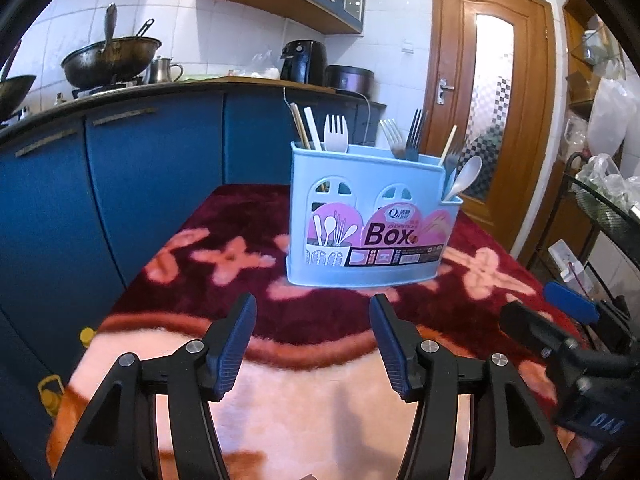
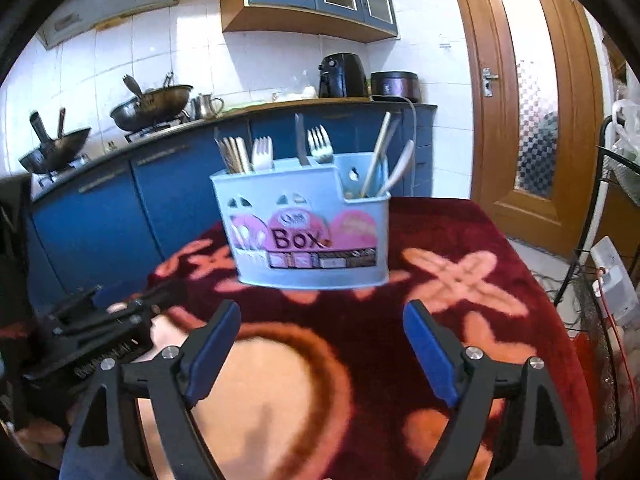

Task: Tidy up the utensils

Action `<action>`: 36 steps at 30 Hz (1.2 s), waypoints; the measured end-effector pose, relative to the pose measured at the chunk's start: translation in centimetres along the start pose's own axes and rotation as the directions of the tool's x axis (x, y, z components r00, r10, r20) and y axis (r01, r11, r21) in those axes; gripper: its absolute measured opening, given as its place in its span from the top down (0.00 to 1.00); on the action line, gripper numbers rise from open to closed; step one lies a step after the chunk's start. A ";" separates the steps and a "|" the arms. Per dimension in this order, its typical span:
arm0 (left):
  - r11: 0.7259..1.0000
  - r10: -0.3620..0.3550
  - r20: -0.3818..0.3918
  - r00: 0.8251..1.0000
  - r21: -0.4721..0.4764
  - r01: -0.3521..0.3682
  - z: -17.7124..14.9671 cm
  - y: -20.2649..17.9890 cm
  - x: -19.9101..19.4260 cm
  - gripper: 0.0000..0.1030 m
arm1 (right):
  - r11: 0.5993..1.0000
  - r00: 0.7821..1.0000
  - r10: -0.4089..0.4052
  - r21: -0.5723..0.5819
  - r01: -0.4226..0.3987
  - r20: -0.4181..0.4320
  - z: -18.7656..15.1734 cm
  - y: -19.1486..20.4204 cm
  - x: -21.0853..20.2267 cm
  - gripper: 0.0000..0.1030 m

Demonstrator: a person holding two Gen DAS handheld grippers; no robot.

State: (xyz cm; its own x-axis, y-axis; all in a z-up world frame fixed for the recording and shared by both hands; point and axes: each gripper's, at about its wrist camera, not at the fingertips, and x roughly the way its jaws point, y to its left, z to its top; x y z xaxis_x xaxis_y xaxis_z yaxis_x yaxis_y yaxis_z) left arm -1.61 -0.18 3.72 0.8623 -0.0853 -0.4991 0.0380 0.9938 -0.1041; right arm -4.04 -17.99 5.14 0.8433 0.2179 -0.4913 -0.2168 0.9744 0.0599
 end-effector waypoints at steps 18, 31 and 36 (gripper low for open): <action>0.998 0.052 0.008 0.999 0.044 -0.052 -1.6 -0.4 1.8 0.41 | 0.997 0.997 -0.070 0.029 0.069 0.014 -2.5 -1.1 1.7 0.06; 0.997 0.051 0.009 0.999 0.054 -0.052 -1.6 -0.5 1.9 0.41 | 0.997 0.998 -0.068 0.026 0.068 0.009 -2.7 -1.1 1.8 0.06; 0.997 0.051 0.010 0.999 0.055 -0.052 -1.6 -0.5 1.9 0.41 | 0.997 0.998 -0.068 0.027 0.068 0.008 -2.8 -1.0 1.8 0.06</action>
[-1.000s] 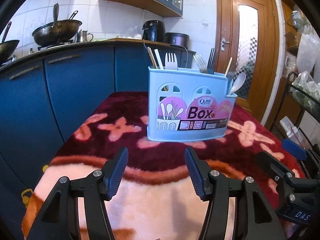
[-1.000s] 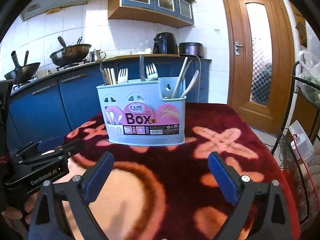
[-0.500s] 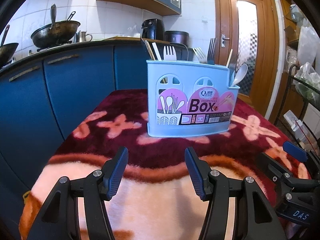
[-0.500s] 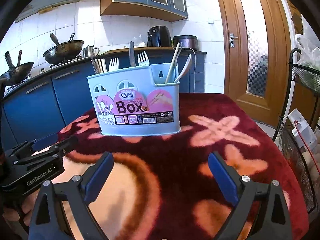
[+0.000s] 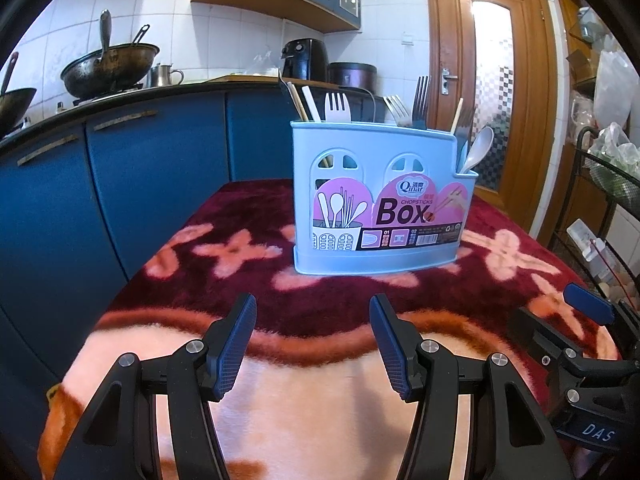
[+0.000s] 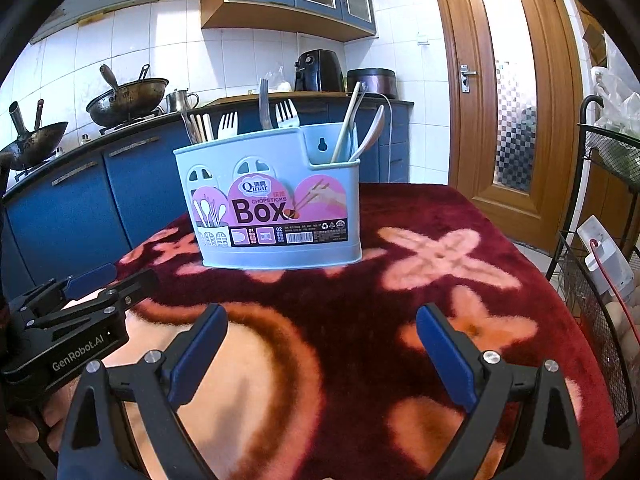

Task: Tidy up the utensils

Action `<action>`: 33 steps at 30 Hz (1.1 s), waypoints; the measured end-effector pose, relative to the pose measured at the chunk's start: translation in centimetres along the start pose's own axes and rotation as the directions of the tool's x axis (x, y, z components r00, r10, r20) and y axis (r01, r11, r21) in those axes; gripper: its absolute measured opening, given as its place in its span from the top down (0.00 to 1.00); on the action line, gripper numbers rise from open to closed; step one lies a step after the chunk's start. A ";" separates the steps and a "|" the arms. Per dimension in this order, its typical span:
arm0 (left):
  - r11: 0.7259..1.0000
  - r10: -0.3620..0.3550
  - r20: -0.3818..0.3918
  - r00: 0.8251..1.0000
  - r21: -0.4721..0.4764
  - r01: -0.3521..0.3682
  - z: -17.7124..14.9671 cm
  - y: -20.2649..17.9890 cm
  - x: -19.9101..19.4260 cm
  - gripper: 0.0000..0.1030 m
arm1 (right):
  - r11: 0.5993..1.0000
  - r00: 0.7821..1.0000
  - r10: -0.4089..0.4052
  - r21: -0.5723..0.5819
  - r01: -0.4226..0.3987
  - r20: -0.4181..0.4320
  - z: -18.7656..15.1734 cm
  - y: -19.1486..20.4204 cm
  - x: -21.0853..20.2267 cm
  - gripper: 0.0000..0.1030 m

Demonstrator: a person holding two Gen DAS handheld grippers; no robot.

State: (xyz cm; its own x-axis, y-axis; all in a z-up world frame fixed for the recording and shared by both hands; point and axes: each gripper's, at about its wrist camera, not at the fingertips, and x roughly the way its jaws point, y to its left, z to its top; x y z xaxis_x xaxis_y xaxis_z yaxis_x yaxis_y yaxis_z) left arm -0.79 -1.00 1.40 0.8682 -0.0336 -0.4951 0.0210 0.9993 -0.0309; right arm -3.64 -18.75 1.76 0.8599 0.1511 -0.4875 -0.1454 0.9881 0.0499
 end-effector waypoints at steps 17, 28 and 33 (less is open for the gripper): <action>1.000 -0.004 -0.002 1.000 -0.009 0.004 0.1 0.2 -0.1 0.41 | 1.000 1.000 0.002 0.002 -0.002 -0.004 -0.1 -0.1 0.1 0.06; 1.000 -0.003 -0.002 1.000 -0.009 0.003 0.1 0.2 -0.1 0.41 | 1.000 1.000 0.002 0.003 -0.002 -0.004 -0.1 0.0 0.1 0.06; 1.000 -0.004 -0.002 1.000 -0.009 0.004 0.1 0.2 -0.1 0.41 | 1.000 1.000 0.002 0.003 -0.002 -0.005 -0.1 -0.1 0.1 0.06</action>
